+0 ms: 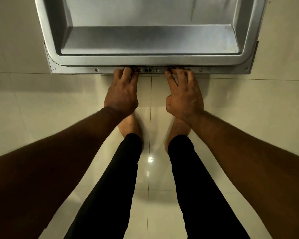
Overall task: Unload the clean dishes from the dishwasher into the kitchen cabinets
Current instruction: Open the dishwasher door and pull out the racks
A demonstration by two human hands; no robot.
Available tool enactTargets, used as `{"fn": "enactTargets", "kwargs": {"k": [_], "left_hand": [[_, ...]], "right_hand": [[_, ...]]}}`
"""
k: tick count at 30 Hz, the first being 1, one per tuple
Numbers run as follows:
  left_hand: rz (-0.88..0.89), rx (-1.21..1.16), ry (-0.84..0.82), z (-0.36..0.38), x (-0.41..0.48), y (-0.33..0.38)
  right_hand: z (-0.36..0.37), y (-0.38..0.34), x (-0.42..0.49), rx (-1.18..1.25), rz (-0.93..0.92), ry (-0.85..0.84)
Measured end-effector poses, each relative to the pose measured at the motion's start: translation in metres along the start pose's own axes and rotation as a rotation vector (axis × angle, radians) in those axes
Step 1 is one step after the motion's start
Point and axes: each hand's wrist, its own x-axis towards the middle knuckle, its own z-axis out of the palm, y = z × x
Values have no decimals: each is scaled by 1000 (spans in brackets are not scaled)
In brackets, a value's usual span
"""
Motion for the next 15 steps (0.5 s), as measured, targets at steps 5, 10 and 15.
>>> {"fn": "enactTargets", "kwargs": {"k": [5,10,15], "left_hand": [[-17,23,-28,7,-4,1],[-83,-93,-103,-13,-3,12],[-101,-179,-137,-46,-25,19]], "right_hand": [[6,-1,-4,36,26,42],[-10,-5,-3,154,52,-26],[-44,-3,-2,271,105,-30]]}}
